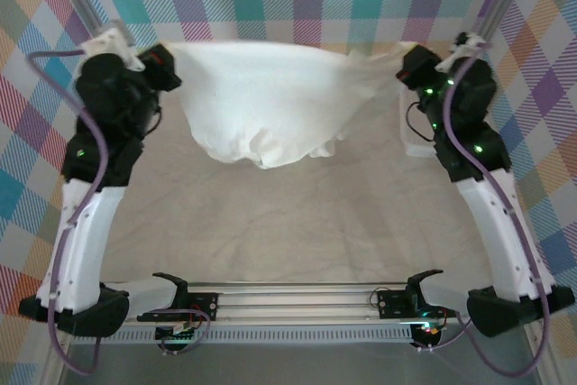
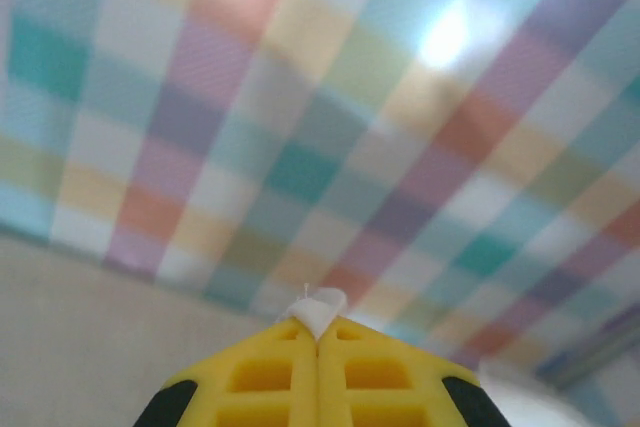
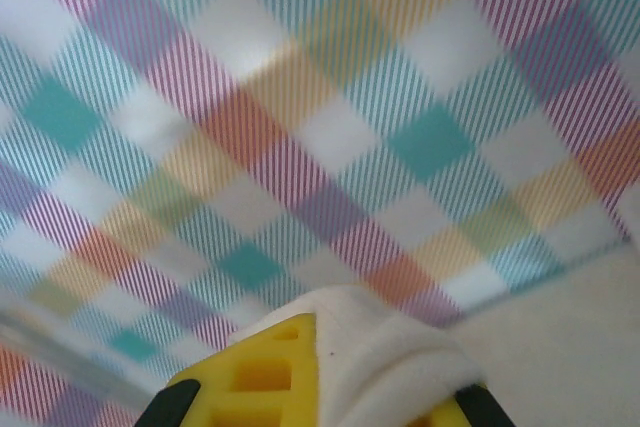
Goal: Fold the inside-out t-shirt
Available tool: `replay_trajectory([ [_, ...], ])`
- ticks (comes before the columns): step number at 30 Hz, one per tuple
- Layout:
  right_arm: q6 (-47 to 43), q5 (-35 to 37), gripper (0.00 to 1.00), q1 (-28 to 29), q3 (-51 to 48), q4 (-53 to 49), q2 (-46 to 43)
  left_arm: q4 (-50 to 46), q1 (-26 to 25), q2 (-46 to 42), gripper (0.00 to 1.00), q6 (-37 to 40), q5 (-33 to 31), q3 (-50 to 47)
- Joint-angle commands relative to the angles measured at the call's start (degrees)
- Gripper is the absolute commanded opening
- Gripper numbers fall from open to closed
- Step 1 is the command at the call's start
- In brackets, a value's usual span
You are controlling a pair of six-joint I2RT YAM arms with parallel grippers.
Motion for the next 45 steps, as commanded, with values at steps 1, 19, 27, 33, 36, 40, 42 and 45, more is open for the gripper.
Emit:
replay_trajectory([
  [1, 2.42, 10.87, 0.00, -0.27, 2.31, 1.66, -0.33, 1.17, 1.75, -0.12, 0.00, 4.89, 0.76, -0.08],
  [19, 6.10, 7.60, 0.00, -0.24, 17.42, 5.03, -5.53, 9.63, 2.12, -4.58, 0.00, 5.15, 23.18, 8.69],
  [27, 3.99, 4.81, 0.00, -0.26, 17.63, 10.48, -10.34, 13.27, 2.12, -9.81, 0.00, 6.79, 20.17, 6.13],
  [33, 0.93, 7.03, 0.00, -0.20, 26.12, 4.53, -0.55, 7.35, 2.12, -4.08, 0.00, 8.54, 16.69, 9.22],
  [36, -1.63, 8.15, 0.00, -0.27, 34.92, -3.18, 9.58, 3.37, 2.19, 2.62, 0.00, 9.99, 13.42, 12.57],
  [40, -6.25, 5.50, 0.00, -1.08, 44.53, -8.41, 26.10, -0.95, 3.25, 13.87, 0.00, 11.30, 7.93, 15.53],
  [42, -5.29, 1.84, 0.00, -2.16, 48.15, -10.98, 33.90, -1.81, 6.01, 20.10, 0.00, 9.21, 8.50, 15.54],
  [45, -3.72, -2.61, 0.00, -3.39, 49.82, -11.55, 43.65, -2.51, 11.08, 30.62, 0.00, 4.05, 12.29, 15.54],
])
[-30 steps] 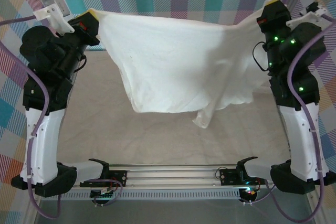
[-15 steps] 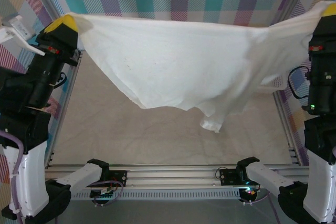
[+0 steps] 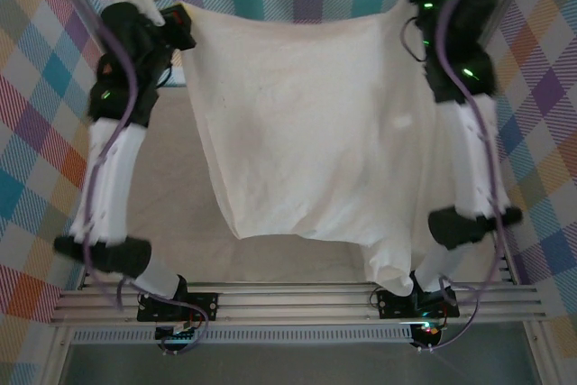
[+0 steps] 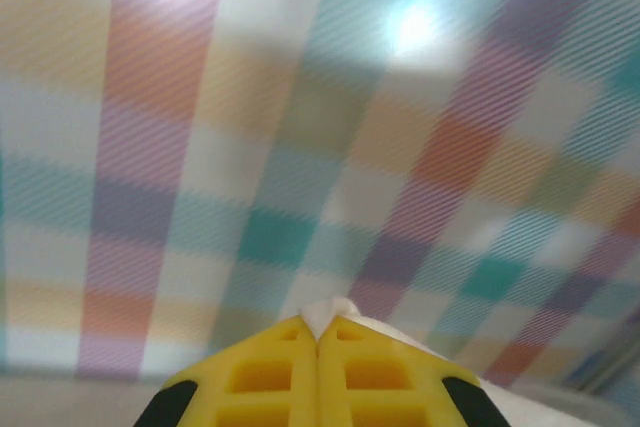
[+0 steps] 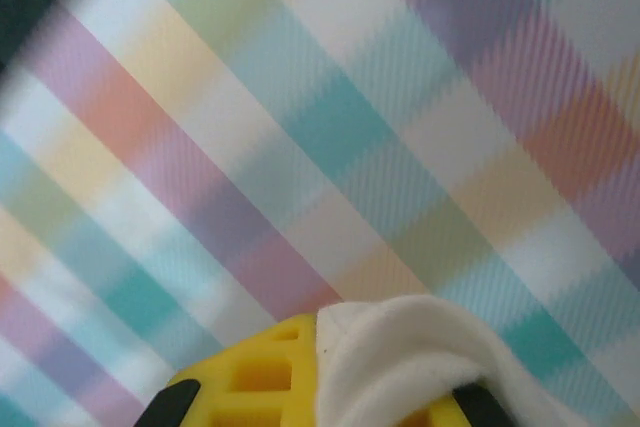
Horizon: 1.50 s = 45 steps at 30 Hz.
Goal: Fold the inside-out t-shirt
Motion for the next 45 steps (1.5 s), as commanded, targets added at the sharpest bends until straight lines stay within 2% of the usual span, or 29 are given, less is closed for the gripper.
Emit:
replay_trajectory([
  [1, -1.04, -4.74, 0.00, -1.29, 0.95, -5.57, 9.86, -4.30, 5.35, 11.32, 0.00, -4.91, 1.29, -1.09],
  [2, -1.55, -5.39, 0.00, -1.29, 0.89, -5.07, 12.31, -3.07, 5.85, 14.18, 0.03, -5.37, 1.81, -1.60],
  [3, -2.80, -7.21, 0.04, -1.43, 1.00, -3.88, 15.07, -0.98, 6.32, 17.11, 0.17, -5.69, 2.51, -2.28],
  [4, -3.95, -10.20, 0.19, -1.72, 1.48, -2.73, 17.93, 1.04, 6.73, 19.82, 0.33, -5.76, 3.40, -2.39],
  [6, -6.24, -15.69, 0.45, -2.36, 3.91, -2.83, 22.28, 3.03, 7.84, 23.41, 0.55, -7.27, 5.57, -1.04],
  [7, -6.84, -16.91, 0.50, -2.72, 4.35, -3.53, 22.77, 3.68, 8.31, 24.21, 0.63, -7.80, 6.85, -0.28],
  [9, -9.14, -16.53, 0.57, -2.91, 4.47, -6.06, 21.82, 3.03, 8.77, 24.14, 0.68, -7.97, 8.89, 1.45],
  [12, -13.11, -16.40, 0.59, -3.31, 2.77, -11.75, 17.71, -1.43, 8.46, 21.06, 0.69, -8.88, 11.71, 1.20],
  [14, -15.50, -19.07, 0.62, -3.54, -2.06, -15.14, 13.04, -5.10, 7.20, 17.37, 0.68, -10.08, 12.39, -2.14],
  [17, -17.79, -23.52, 0.64, -3.56, -12.19, -22.31, 5.62, -8.33, 2.48, 9.73, 0.68, -11.71, 8.97, -13.44],
  [20, -12.55, -29.05, 0.61, -3.54, -33.06, -20.33, -4.33, -12.59, -3.34, 3.45, 0.65, -14.68, 1.14, -25.96],
  [22, -7.71, -31.37, 0.54, -3.48, -49.86, -14.44, -10.33, -11.74, -5.96, -0.40, 0.59, -18.54, -1.49, -36.04],
  [23, -6.30, -32.36, 0.51, -3.44, -56.18, -11.13, -12.41, -10.85, -6.76, -1.66, 0.53, -20.19, -1.90, -40.58],
  [24, -4.78, -32.90, 0.44, -3.43, -61.79, -8.69, -13.71, -9.77, -7.18, -2.48, 0.43, -21.61, -1.84, -44.70],
  [27, -3.41, -33.55, 0.16, -3.31, -67.57, -9.36, -12.16, -9.16, -7.38, -1.15, 0.05, -23.54, -1.17, -50.85],
  [28, -3.07, -33.34, 0.09, -3.27, -68.04, -10.02, -10.69, -9.35, -7.41, 0.00, 0.00, -23.63, -1.58, -51.63],
  [29, -2.75, -33.28, 0.03, -3.17, -68.43, -10.04, -9.05, -8.98, -7.38, 1.40, 0.00, -23.63, -2.04, -52.20],
  [30, -2.64, -32.97, 0.00, -3.12, -68.95, -9.36, -7.59, -8.81, -7.23, 2.96, 0.00, -23.77, -2.61, -52.18],
  [32, -1.23, -31.05, 0.00, -3.09, -69.56, -7.72, -4.19, -8.46, -6.78, 7.53, 0.00, -24.58, -4.38, -50.81],
  [36, 1.30, -28.42, 0.00, -2.62, -68.30, -4.35, 2.57, -6.32, -4.23, 17.99, 0.00, -26.79, -3.77, -45.13],
  [42, 3.74, -23.26, 0.00, -1.45, -61.93, -1.44, 10.79, -7.76, -0.53, 35.14, 0.00, -26.50, -3.37, -27.89],
  [45, 5.36, -23.18, 0.00, -1.04, -57.50, -0.78, 14.86, -9.95, 1.32, 43.07, 0.00, -24.85, -2.40, -17.15],
])
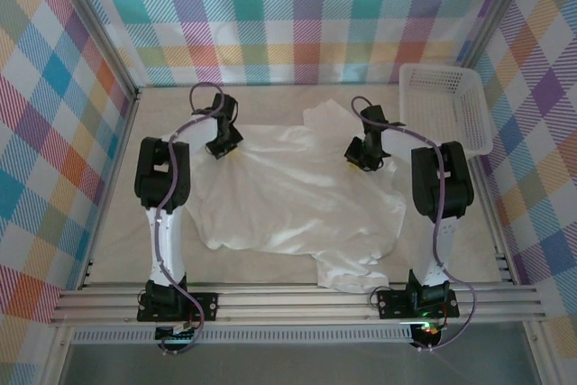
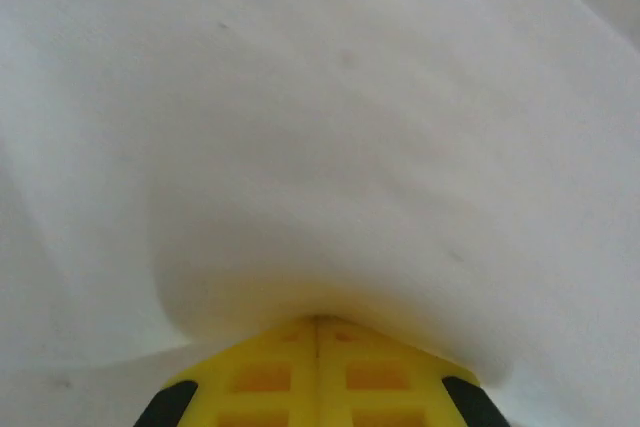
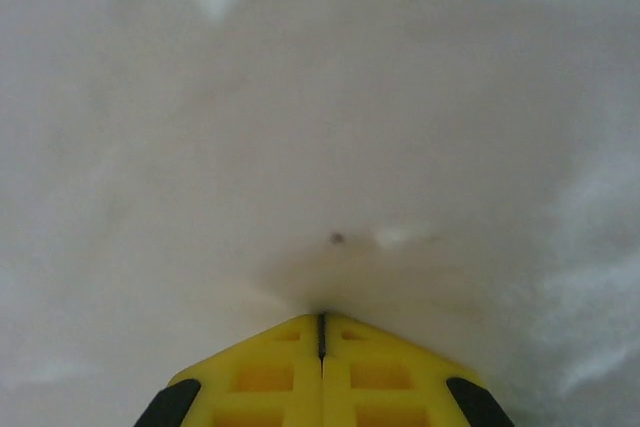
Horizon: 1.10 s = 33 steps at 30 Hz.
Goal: Fold the inside-out t-shirt
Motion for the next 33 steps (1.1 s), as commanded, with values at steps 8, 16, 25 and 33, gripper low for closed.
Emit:
replay_trajectory([
  [8, 4.96, 1.07, 0.00, 1.49, 21.35, -0.49, 13.06, -5.55, 5.22, 17.76, 0.00, 4.79, 6.95, 29.24],
  [16, -3.47, -0.14, 0.00, 1.29, 8.45, -0.80, -13.30, 3.07, 2.57, -14.93, 0.24, 6.90, 10.11, 5.06],
  [25, 1.70, 6.01, 0.36, 1.30, -34.47, -9.28, -55.17, 6.17, -2.54, -53.26, 0.47, 7.34, 0.90, -37.14],
  [33, 1.80, -13.92, 0.46, 3.02, -45.67, -6.26, -51.50, 6.93, -3.57, -55.03, 0.50, 6.13, 4.15, -47.82],
])
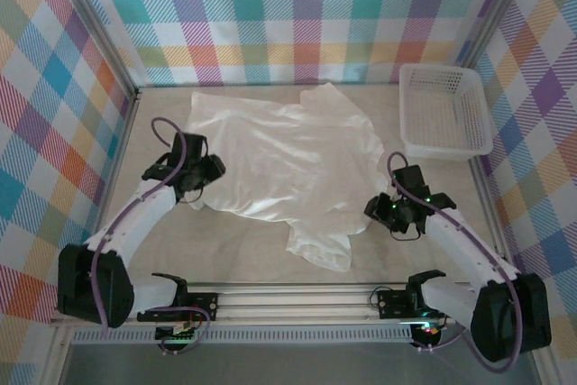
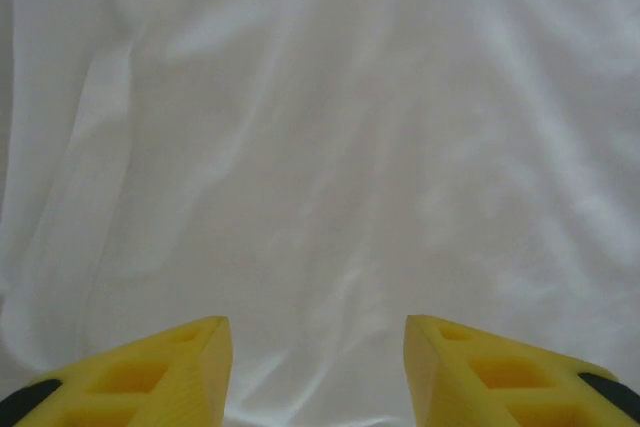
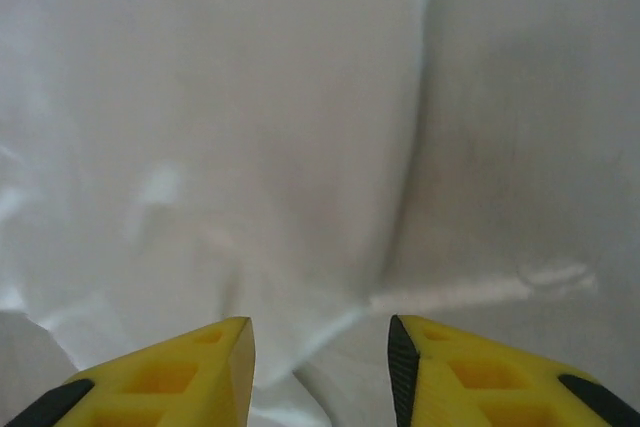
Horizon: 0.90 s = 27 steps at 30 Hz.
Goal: Fold the inside-out t-shirt
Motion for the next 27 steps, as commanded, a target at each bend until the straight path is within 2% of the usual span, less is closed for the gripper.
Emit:
replay_trajectory([
  [1, 0.73, -8.33, 0.49, 1.86, -0.65, 2.98, 4.50, 1.88, -1.36, -0.41, 0.51, 0.38, 2.41, -0.68],
  [3, 1.14, -5.80, 0.51, 1.89, -1.04, 6.16, 7.62, 3.17, -3.06, 0.57, 0.53, 1.30, 3.60, -0.52],
  [4, 1.40, -3.67, 0.48, 1.85, -0.75, 7.44, 9.44, 3.41, -4.11, 1.28, 0.53, 1.69, 4.24, 0.08],
  [6, -0.20, -0.11, 0.33, 1.89, 1.56, 7.95, 13.09, 4.40, -6.83, 2.34, 0.54, 2.92, 6.47, 1.32],
  [8, -0.55, 6.81, 0.09, 1.67, 4.61, 4.84, 15.98, 6.16, -11.77, 3.38, 0.56, 4.42, 9.32, 2.54],
  [9, -0.65, 9.55, 0.02, 1.60, 5.43, 4.31, 16.55, 6.75, -14.28, 4.10, 0.57, 5.02, 10.43, 3.33],
  [10, -0.53, 11.95, 0.00, 1.19, 6.16, 3.67, 17.05, 7.08, -17.91, 5.50, 0.58, 6.21, 11.74, 4.37],
  [14, -0.57, 14.62, 0.00, -0.40, 6.76, 3.77, 17.98, 3.16, -33.21, 15.45, 0.64, 14.72, 14.37, 12.83],
  [18, -1.39, 16.17, 0.00, -2.02, 6.92, 3.21, 18.13, -5.25, -43.50, 28.05, 0.70, 22.70, 7.57, 21.50],
  [19, -1.58, 15.78, 0.00, -2.29, 7.00, 3.10, 18.09, -5.97, -44.69, 30.72, 0.72, 23.76, 6.32, 22.74],
  [20, -1.82, 14.61, 0.07, -2.41, 7.05, 2.98, 18.01, -6.33, -45.12, 32.65, 0.72, 23.80, 5.02, 23.43],
  [22, -2.59, 11.49, 0.32, -2.41, 6.74, 2.76, 17.42, -4.25, -44.98, 32.39, 0.72, 23.14, 4.37, 22.76],
  [23, -2.03, 10.59, 0.38, -2.41, 6.16, 2.35, 16.81, -2.51, -44.56, 30.82, 0.72, 22.40, 4.39, 21.76],
  [27, 1.22, 8.72, 0.36, -2.37, 2.61, 4.19, 13.02, 4.19, -41.47, 21.83, 0.75, 19.35, 4.15, 16.53],
])
